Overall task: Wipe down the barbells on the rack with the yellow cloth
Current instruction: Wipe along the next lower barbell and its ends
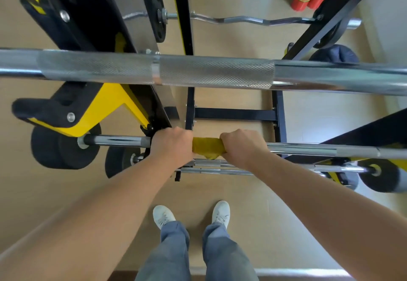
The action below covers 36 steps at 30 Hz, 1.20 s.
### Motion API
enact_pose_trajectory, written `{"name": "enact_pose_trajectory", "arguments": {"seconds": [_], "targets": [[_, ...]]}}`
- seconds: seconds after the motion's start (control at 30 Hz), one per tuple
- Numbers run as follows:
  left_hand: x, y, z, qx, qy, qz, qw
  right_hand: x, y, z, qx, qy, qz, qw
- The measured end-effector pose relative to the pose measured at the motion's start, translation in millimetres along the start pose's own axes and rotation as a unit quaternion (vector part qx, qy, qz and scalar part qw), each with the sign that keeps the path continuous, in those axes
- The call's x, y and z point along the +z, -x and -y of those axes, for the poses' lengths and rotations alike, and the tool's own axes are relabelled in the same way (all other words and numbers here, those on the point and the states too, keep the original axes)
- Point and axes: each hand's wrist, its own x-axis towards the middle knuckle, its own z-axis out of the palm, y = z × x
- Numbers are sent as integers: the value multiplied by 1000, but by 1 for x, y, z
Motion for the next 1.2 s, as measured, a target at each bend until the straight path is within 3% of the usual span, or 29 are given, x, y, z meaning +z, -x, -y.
{"name": "enact_pose_trajectory", "arguments": {"seconds": [0.1,0.23,0.3,0.43,0.6,0.73,0.9,1.07,1.2], "targets": [[-9,-2,-11,-68,-2,38,997,11,13,-6,17,34,-57,998],[2,10,-34,-79,-30,-41,996,-6,3,5,87,-15,17,996],[8,14,-38,-61,-20,-78,995,-10,-10,25,75,-22,35,996],[8,10,-36,-48,-22,-111,992,-1,-16,41,24,-16,-22,999],[8,12,-38,-52,-7,-107,993,12,16,-26,14,12,-47,999],[10,11,-69,28,-18,-124,992,22,53,-84,84,43,-36,995],[6,1,-110,51,-8,-116,992,28,50,-69,160,12,-58,985],[4,0,-139,67,-22,-109,991,29,46,-47,112,-19,-103,988],[3,-6,-164,141,-16,-106,984,37,75,-100,141,25,-83,986]]}}
